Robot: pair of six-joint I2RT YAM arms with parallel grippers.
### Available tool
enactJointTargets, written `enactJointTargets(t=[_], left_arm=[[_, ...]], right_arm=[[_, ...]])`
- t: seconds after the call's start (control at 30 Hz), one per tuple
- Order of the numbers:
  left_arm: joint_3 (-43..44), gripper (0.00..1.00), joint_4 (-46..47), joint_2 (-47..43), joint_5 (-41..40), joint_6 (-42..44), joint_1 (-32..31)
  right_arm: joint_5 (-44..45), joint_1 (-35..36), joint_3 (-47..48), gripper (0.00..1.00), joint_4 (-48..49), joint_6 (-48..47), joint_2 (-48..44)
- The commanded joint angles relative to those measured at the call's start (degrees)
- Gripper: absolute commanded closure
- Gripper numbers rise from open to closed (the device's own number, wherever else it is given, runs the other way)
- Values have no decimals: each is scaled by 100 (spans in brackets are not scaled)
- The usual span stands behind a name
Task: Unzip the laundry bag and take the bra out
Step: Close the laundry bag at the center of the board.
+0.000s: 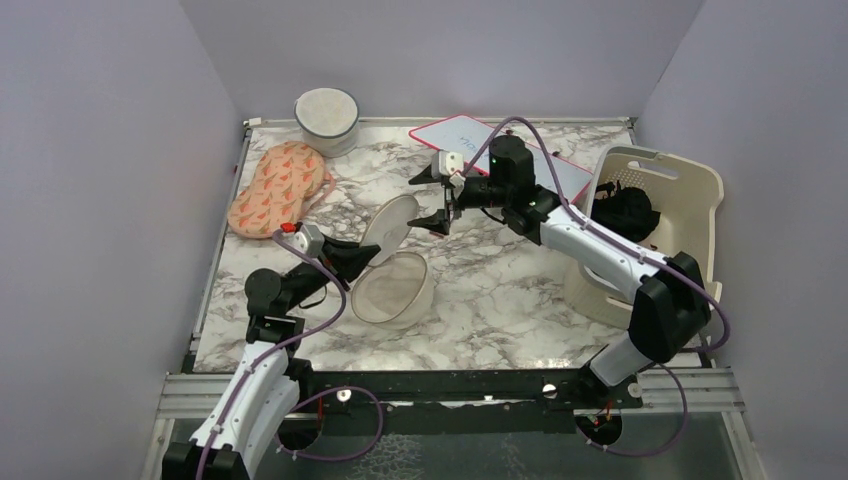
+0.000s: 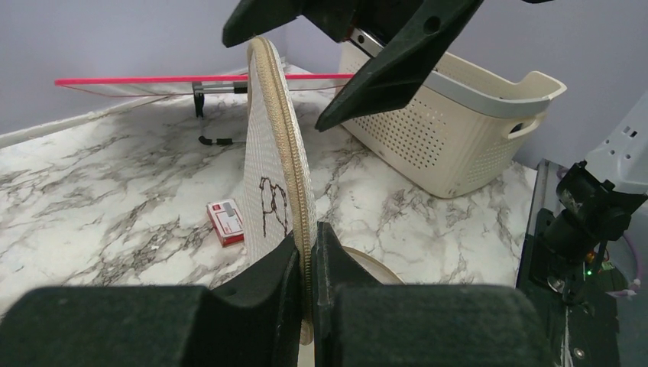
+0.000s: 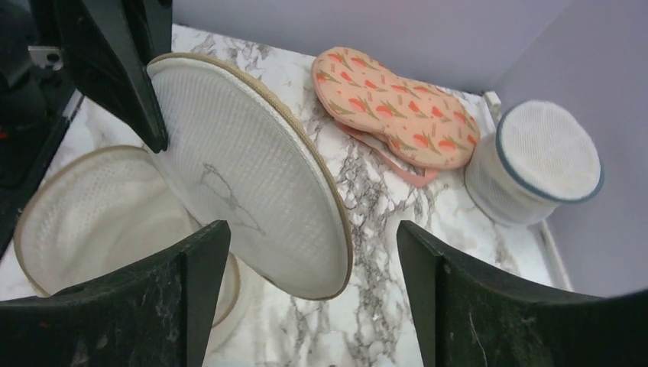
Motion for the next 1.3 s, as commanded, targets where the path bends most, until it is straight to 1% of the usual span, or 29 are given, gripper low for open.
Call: enactJointTargets(t=[0.0, 0.07, 0.13, 0.2, 0.3, 0.4, 0.43, 0.47, 0.5, 0.53, 0.57, 0.6, 0.7, 0.73, 0.83, 0.93, 0.97, 1.1, 1.17, 1.2, 1.27], left_arm=[[130, 100, 120, -127, 218, 92, -72], [123, 100, 121, -144, 220, 100, -80], [118, 100, 114, -161, 214, 100, -89], [116, 100, 114, -163, 207, 101, -99], [123, 100, 118, -155, 186, 100, -109], [146, 100, 45, -142, 96, 128, -109], [169, 98, -39, -135, 41, 155, -109], [204, 92, -149, -133, -54, 198, -109], [246, 83, -303, -146, -160, 261, -104], [298, 78, -483, -164, -269, 344, -108], [370, 73, -717, -183, -380, 449, -109], [449, 66, -969, -189, -495, 538, -109], [777, 42, -1828, -185, -1022, 798, -109], [913, 39, -2127, -173, -1232, 920, -109], [1402, 35, -3174, -175, -2112, 1269, -109], [1996, 32, -4385, -161, -3568, 1462, -101], [2075, 31, -4605, -198, -4012, 1490, -96], [2165, 31, -5152, -247, -5574, 1339, -92], [2172, 28, -5369, -192, -6321, 1231, -84], [2170, 27, -5399, -189, -6505, 1195, -78], [2185, 26, -5462, -219, -6585, 1173, -73]], right_arm=[[-1028, 25, 718, 24, -839, -1509, 416], [-1254, 27, 1022, 31, -1198, -1627, 659], [-1372, 22, 1143, 40, -1318, -1617, 815], [-1579, 22, 1173, 51, -1365, -1583, 863], [-1917, 27, 1164, 63, -1454, -1538, 842], [-1995, 23, 1097, 74, -1440, -1378, 776], [-1999, 19, 1060, 81, -1380, -1259, 751], [-1993, 26, 1032, 87, -1330, -1163, 720], [-1948, 27, 993, 92, -1277, -1029, 682], [-1888, 19, 940, 97, -1168, -862, 637], [-1806, 23, 870, 99, -1055, -669, 574], [-1700, 31, 782, 99, -942, -506, 489], [-1153, 95, 411, 99, -570, -229, 151], [-917, 141, 302, 99, -527, -241, 59], [-248, 293, 201, 99, -742, -436, -71], [385, 445, 102, 99, -885, -462, -122], [522, 496, 48, 99, -889, -469, -156], [946, 700, -158, 99, -831, -484, -278], [1222, 892, -146, 98, -984, -579, -311], [1334, 990, -128, 97, -1076, -651, -324], [1582, 1154, -131, 96, -1191, -720, -358]])
